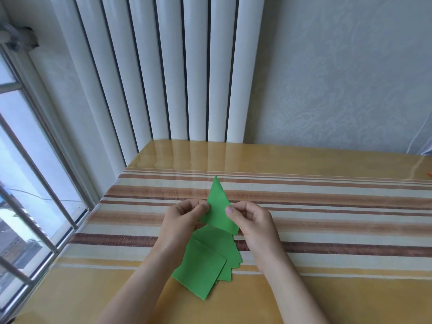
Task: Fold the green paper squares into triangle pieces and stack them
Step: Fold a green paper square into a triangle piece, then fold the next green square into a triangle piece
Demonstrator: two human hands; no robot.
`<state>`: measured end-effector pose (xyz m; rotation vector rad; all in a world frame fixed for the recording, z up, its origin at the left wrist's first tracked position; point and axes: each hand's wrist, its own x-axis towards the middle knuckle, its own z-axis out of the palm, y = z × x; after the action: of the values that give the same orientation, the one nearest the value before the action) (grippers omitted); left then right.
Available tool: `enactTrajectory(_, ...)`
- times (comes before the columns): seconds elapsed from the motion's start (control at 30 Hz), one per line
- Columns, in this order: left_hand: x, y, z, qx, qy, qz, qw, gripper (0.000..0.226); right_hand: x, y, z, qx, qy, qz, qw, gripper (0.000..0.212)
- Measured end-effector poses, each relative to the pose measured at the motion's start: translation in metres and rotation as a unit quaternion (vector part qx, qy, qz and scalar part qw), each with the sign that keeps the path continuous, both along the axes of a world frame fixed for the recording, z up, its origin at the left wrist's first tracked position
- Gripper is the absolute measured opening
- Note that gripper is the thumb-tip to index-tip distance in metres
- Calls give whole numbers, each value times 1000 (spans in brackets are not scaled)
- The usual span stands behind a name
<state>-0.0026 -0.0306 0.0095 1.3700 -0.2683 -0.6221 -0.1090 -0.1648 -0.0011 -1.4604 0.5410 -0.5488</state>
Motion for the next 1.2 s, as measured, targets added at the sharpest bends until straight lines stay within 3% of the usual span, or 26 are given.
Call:
enactTrajectory(0.3,-2,1,6,-35,-6,6,999,12,-1,3,3,-22,19,97,995,10)
enactTrajectory(0.53,-6,-1,3,-36,1,-31,999,13,2,7,2,-27,5,71,997,8)
enactTrajectory(0.83,0,0,2,-66,21,1,998,12,5,6,-2,-57,12,86,995,19)
enactTrajectory(1.0,-6,-3,0,-69,25,-36,997,13,4,6,-2,-37,-12,65,997,11)
enactTrajectory(1.2,-8,-5,-1,-55,21,-37,998,22,7,7,-6,-100,-17,49,994,14)
